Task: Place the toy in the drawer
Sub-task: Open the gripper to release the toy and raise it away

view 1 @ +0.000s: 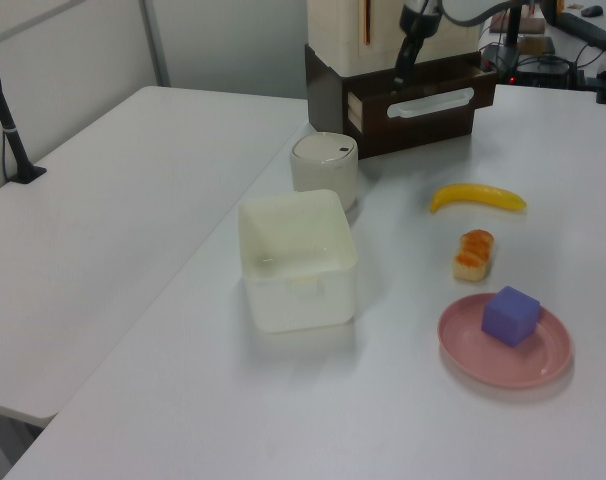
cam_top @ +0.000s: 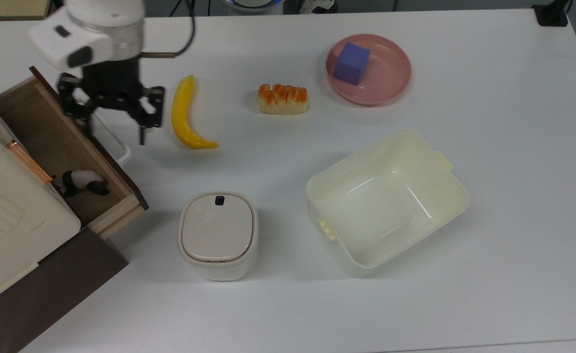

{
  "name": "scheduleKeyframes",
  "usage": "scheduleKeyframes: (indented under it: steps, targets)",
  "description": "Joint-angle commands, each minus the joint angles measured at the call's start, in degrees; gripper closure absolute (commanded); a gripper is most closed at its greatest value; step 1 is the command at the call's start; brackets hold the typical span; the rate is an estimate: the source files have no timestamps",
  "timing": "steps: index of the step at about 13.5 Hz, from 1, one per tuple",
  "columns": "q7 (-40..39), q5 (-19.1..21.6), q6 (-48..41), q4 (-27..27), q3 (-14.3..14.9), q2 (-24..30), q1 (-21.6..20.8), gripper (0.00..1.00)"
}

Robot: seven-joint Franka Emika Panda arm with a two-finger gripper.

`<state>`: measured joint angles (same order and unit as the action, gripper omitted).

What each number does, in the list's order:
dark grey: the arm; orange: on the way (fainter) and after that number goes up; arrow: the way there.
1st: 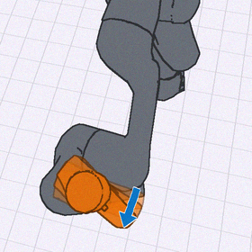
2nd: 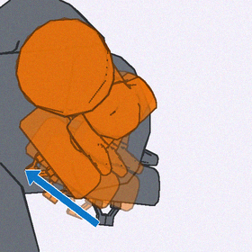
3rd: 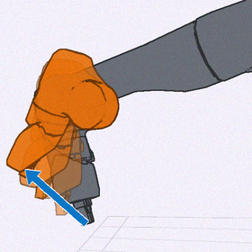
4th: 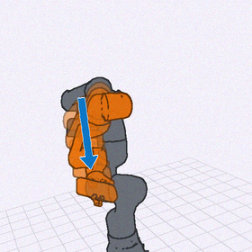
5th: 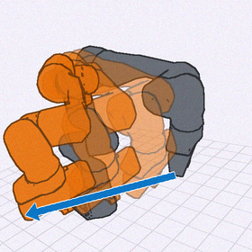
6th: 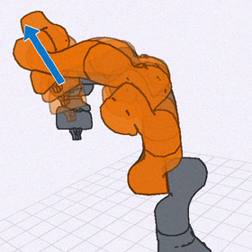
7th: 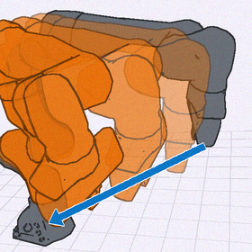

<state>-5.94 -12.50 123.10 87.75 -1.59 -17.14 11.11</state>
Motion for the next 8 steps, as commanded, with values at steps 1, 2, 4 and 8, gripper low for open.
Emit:
scheduleKeyframes:
  steps: [1,2,4,8]
  targets:
    - [4.1,4.75,-7.76,2.87,0.45,4.83,-3.9,0.06]
    - [4.27,7.72,-10.74,2.78,0.54,6.32,-5.21,0.0]
    - [5.93,8.45,-15.58,2.96,0.97,7.99,-7.93,0.0]
    - [12.63,8.46,-22.7,3.05,2.81,12.3,-12.32,0.0]
